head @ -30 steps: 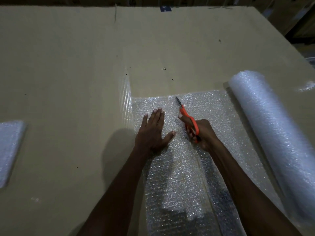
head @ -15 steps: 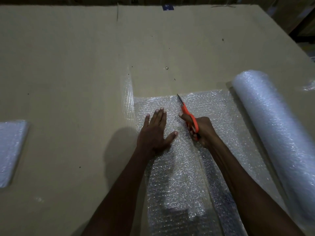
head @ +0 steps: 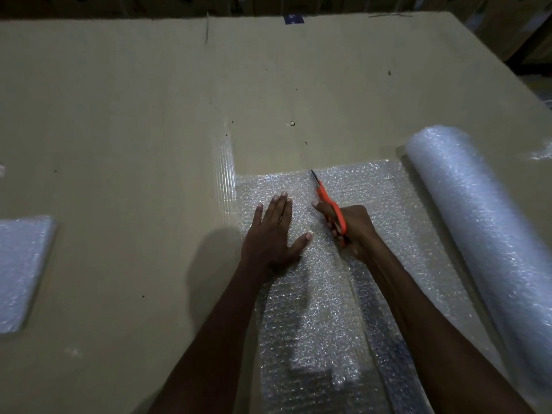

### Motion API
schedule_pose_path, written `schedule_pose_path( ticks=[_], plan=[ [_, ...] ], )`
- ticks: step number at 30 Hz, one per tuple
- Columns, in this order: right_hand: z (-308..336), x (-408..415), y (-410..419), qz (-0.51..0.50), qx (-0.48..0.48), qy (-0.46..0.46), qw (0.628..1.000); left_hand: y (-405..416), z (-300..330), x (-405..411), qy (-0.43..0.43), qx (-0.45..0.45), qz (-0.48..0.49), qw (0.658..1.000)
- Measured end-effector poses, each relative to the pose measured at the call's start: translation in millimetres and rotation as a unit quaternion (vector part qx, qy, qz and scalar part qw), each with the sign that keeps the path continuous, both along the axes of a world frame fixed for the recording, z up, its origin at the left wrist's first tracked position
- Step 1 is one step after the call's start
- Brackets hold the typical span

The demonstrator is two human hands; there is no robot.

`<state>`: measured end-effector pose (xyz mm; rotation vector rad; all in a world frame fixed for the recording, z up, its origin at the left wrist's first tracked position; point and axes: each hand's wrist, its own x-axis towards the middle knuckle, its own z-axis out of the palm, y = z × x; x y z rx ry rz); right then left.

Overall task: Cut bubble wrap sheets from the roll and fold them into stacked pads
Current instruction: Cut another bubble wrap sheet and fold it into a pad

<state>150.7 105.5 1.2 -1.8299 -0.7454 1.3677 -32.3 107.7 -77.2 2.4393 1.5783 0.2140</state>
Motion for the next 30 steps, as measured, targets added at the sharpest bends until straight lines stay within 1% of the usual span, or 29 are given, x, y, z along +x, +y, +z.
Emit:
schedule_pose_path(
  ticks=[4, 9, 11, 13, 14, 16, 17, 19, 21, 22, 24, 26, 28, 30],
  plan=[
    [12.3, 2.6, -20.1, 0.024, 0.039, 0.002, 0.999, -7.0, 2.1, -4.6, 0.008, -0.002, 0.001, 1.0],
    [17.9, 13.9, -55.4, 0.037, 0.077, -0.002, 0.996, -24.6, -4.0, -24.4, -0.003, 0.032, 0.002, 0.999],
    [15.1, 21.0, -71.0, 0.069, 0.083, -0.066, 0.992, -32.2, -3.8, -35.0, -0.006, 0.013, 0.009, 1.0],
    [10.1, 25.9, -87.4, 0.109, 0.107, -0.183, 0.971, -37.5, 2.1, -45.7, -0.006, -0.012, 0.006, 1.0],
    [8.5, 27.4, -97.2, 0.127, 0.124, -0.254, 0.951, -40.1, 7.0, -49.8, -0.001, -0.029, 0.003, 1.0],
    [3.0, 27.0, -115.2, 0.152, 0.143, -0.39, 0.897, -43.3, 17.8, -57.1, 0.005, -0.053, 0.0, 0.999],
    [-0.1, 26.2, -122.6, 0.162, 0.146, -0.437, 0.873, -45.5, 24.1, -60.4, 0.002, -0.052, 0.005, 0.999],
    [-7.6, 22.2, -133.3, 0.184, 0.142, -0.497, 0.836, -54.1, 29.7, -65.8, -0.012, -0.039, 0.017, 0.999],
    [-13.2, 15.9, -141.2, 0.207, 0.112, -0.535, 0.812, -73.2, 30.2, -66.6, -0.017, -0.029, 0.01, 0.999],
    [-15.1, 13.3, -143.9, 0.213, 0.098, -0.541, 0.808, -86.3, 27.5, -65.0, -0.016, -0.029, 0.001, 0.999],
    [-18.5, 8.5, -145.8, 0.213, 0.091, -0.539, 0.81, -118.5, 18.1, -61.3, -0.014, -0.019, -0.026, 0.999],
    [-20.5, 3.1, -148.9, 0.212, 0.098, -0.541, 0.808, -151.9, 6.2, -57.4, -0.01, 0.01, -0.059, 0.998],
    [-24.1, -0.8, -153.0, 0.203, 0.115, -0.546, 0.804, -184.7, -2.9, -51.1, -0.032, 0.023, -0.055, 0.998],
    [-26.0, -2.6, -159.0, 0.192, 0.139, -0.547, 0.802, -213.4, -5.7, -45.5, -0.035, 0.036, -0.031, 0.998]
  ],
)
